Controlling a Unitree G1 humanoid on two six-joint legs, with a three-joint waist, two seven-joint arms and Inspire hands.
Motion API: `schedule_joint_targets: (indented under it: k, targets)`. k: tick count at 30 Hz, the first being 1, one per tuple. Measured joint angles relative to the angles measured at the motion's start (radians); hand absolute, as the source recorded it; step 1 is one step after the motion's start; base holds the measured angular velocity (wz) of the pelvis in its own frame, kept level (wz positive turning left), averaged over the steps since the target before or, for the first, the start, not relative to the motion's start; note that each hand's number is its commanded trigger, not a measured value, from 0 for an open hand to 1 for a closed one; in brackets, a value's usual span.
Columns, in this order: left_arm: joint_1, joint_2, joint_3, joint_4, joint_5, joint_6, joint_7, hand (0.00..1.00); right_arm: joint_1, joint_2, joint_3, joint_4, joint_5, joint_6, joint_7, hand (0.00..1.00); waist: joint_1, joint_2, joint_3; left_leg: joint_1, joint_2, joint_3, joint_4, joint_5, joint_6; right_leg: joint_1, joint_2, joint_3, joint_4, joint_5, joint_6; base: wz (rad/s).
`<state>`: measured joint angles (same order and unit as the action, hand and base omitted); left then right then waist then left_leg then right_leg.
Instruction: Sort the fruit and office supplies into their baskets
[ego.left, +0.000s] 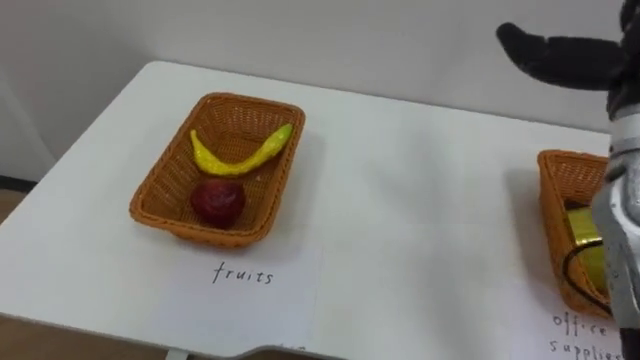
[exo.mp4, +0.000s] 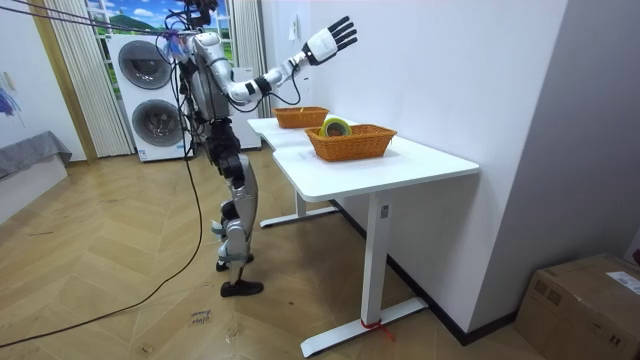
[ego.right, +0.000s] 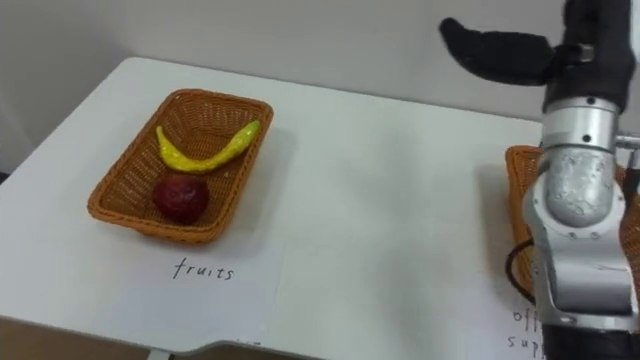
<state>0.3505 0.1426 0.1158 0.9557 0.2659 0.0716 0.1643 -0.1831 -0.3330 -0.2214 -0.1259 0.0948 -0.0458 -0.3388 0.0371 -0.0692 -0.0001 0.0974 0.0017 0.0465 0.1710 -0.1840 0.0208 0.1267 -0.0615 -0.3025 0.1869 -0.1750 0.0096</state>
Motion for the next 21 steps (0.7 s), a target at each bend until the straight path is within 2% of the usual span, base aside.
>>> schedule_joint_targets:
  k: [3,5,9,14,17,21]
  targets:
    - [0.011,-0.001,0.0,0.001,0.0,-0.003,0.001,0.0,0.039,-0.001,-0.055,0.0,0.026,-0.001,-0.064,0.0,-0.034,0.005,-0.002,0.002,0.003,0.013,-0.004,0.0,-0.001,-0.007,0.003,0.012,0.001,0.0,0.0,-0.13]
    - [0.014,-0.001,0.002,0.01,-0.001,-0.01,0.005,0.0,0.062,-0.001,-0.087,0.0,0.063,-0.006,-0.099,0.0,-0.045,0.008,-0.0044,0.003,0.004,0.032,-0.005,-0.001,-0.002,-0.014,0.007,0.029,0.002,0.0,0.0,-0.22]
    - [0.015,0.0,0.006,0.015,0.0,-0.014,0.012,0.0,0.098,-0.004,-0.173,0.0,0.178,-0.008,-0.155,0.0,-0.086,0.001,-0.0045,0.012,0.008,0.051,-0.008,-0.003,-0.005,-0.029,0.013,0.054,0.002,0.001,-0.001,-0.18]
    - [0.015,0.001,0.039,0.008,0.001,-0.015,0.015,0.0,0.173,-0.005,-0.264,0.0,0.258,-0.01,-0.228,0.0,-0.107,-0.008,-0.0049,0.022,0.011,0.081,-0.019,-0.008,-0.007,-0.029,0.021,0.084,-0.002,0.001,-0.003,-0.2]
    - [0.013,0.001,0.039,0.006,-0.001,-0.017,0.025,0.0,0.209,-0.005,-0.283,0.0,0.274,-0.01,-0.292,0.0,-0.12,-0.008,-0.0041,0.027,0.014,0.095,-0.019,-0.013,-0.008,-0.03,0.025,0.104,0.0,0.001,-0.003,-0.17]
    - [0.012,0.0,0.037,0.006,-0.025,-0.04,0.046,0.0,0.265,-0.005,-0.307,0.035,0.297,-0.038,-0.362,0.0,-0.13,-0.004,-0.001,0.037,0.019,0.112,-0.019,-0.025,-0.01,-0.024,0.031,0.117,-0.005,0.001,-0.003,-0.13]
